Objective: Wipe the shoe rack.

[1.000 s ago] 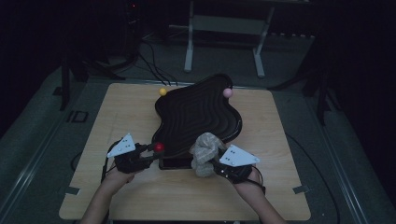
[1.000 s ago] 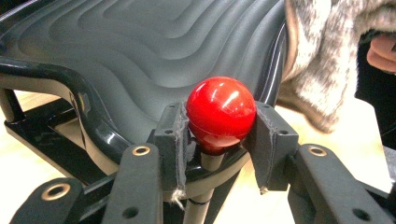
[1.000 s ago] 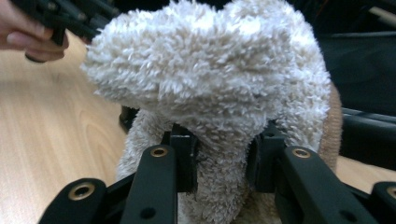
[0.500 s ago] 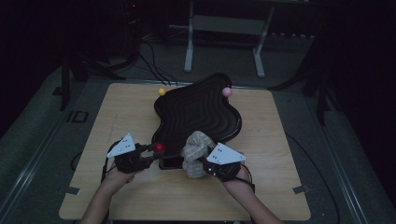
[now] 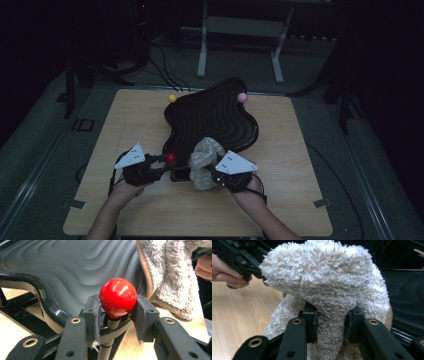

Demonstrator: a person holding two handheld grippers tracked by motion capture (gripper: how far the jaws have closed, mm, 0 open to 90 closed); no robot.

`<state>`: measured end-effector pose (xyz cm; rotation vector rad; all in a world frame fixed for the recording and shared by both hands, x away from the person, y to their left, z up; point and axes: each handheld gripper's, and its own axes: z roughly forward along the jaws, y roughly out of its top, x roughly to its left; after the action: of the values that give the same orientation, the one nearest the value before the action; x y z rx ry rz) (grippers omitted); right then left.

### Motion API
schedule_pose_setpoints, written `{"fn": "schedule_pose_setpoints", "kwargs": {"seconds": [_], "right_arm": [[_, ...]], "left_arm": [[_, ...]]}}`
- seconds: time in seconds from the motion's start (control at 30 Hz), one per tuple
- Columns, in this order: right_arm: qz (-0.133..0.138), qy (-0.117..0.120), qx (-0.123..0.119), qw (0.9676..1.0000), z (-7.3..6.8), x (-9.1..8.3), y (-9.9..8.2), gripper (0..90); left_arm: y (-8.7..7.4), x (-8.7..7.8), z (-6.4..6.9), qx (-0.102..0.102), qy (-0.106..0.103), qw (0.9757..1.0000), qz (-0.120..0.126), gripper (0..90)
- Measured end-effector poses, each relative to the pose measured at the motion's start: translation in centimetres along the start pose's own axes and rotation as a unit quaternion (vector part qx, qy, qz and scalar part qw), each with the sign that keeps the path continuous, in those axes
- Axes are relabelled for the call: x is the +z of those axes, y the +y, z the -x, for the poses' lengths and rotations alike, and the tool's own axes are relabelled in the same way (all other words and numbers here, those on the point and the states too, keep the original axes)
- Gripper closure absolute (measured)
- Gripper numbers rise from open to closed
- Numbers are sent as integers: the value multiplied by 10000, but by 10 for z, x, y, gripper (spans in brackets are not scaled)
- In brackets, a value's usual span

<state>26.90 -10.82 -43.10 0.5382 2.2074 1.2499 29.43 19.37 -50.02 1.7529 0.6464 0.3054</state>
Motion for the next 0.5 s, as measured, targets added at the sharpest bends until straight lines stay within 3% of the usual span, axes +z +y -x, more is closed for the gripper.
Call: {"fn": "schedule_pose_setpoints", "kwargs": {"seconds": [0.1, 0.17, 0.27, 0.4, 0.5], "right_arm": [[-144, 155, 55, 9998, -5, 14, -13, 682], [-303, 238, -60, 9992, -12, 22, -19, 681], [-299, 361, -91, 9989, -15, 21, -13, 681], [-79, 241, -283, 9993, -16, 14, -3, 681], [-219, 254, -207, 9992, -16, 25, -14, 683]], "left_arm": [[-1, 1, 0, -1, 4, 10000, 19, 598], [0, 1, 0, 26, 22, 10000, -22, 599], [-1, 0, 1, 4, 24, 10000, -5, 600], [-1, 0, 0, 18, 16, 10000, -16, 603], [-1, 0, 0, 5, 25, 10000, -45, 606]]}}
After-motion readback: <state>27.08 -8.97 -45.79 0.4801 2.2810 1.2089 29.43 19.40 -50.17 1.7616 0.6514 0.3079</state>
